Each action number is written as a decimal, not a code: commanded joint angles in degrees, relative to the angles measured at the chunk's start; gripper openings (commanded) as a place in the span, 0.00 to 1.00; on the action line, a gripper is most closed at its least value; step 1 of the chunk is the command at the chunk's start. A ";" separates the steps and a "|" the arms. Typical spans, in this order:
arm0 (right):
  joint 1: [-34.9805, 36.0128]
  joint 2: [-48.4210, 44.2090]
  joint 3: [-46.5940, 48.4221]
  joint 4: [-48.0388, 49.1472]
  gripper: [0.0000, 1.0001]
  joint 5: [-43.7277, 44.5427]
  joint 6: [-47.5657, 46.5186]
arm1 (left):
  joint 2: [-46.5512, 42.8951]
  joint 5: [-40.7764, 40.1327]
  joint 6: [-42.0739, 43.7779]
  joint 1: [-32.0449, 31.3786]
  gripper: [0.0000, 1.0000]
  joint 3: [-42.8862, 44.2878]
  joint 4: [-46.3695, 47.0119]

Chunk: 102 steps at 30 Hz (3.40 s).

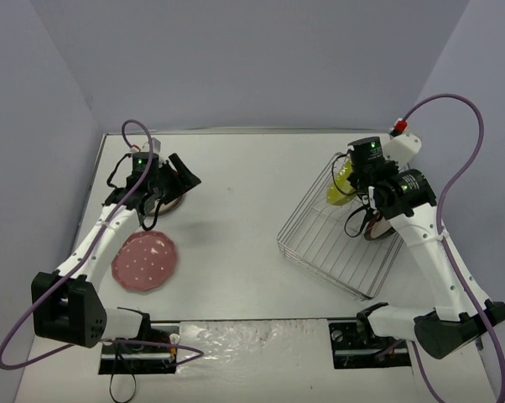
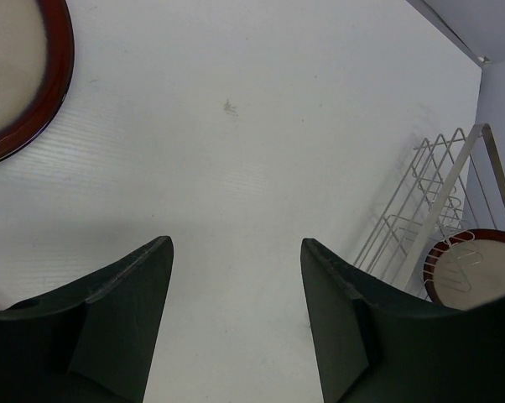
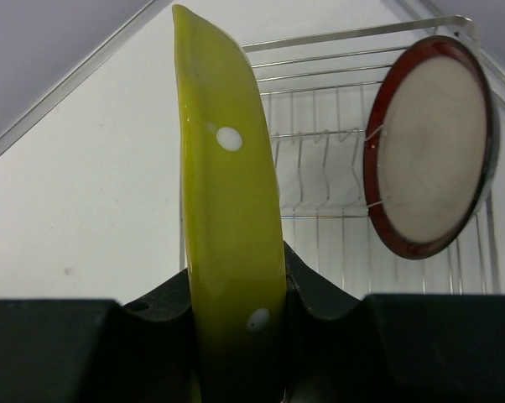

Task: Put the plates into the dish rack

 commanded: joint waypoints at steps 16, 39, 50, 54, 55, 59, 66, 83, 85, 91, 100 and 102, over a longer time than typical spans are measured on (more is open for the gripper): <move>-9.64 -0.54 -4.68 1.01 0.00 13.69 -2.53 | -1.62 2.48 -0.91 -0.29 0.57 2.03 3.71; -17.96 3.46 -9.42 10.66 0.00 4.46 -10.71 | -0.55 3.06 -0.73 -0.35 0.57 2.12 4.12; -20.85 3.79 -12.66 14.73 0.00 -1.15 -13.34 | -0.43 3.22 -0.65 -0.38 0.57 2.20 4.24; -21.04 4.51 -13.39 15.79 0.00 -1.80 -13.96 | -0.43 3.21 -0.64 -0.29 0.57 2.20 4.15; -21.05 4.67 -13.47 15.98 0.00 -2.04 -14.11 | -0.39 3.21 -0.64 -0.29 0.57 2.24 4.15; -21.32 5.13 -13.93 16.41 0.00 -2.61 -14.67 | -0.25 3.21 -0.64 -0.29 0.57 2.38 4.06; -22.09 5.94 -14.91 16.91 0.00 -4.17 -15.54 | -0.01 3.30 -0.73 -0.29 0.57 2.47 4.13; -23.01 8.21 -18.00 18.87 0.00 -7.40 -15.72 | 0.01 3.30 -0.56 -0.29 0.57 2.55 3.77; -23.05 8.43 -18.35 19.07 0.00 -7.48 -15.58 | -0.05 3.37 -0.56 -0.29 0.57 2.55 3.80; -23.00 9.10 -19.25 19.53 0.00 -7.96 -15.26 | -0.16 3.28 -0.45 -0.30 0.57 2.64 3.61; -23.07 9.67 -19.61 19.75 0.00 -8.08 -14.87 | -0.42 3.06 -0.38 -0.29 0.57 2.55 3.36; -23.07 9.87 -19.81 19.75 0.00 -8.16 -14.78 | -0.43 3.09 -0.38 -0.35 0.57 2.55 3.30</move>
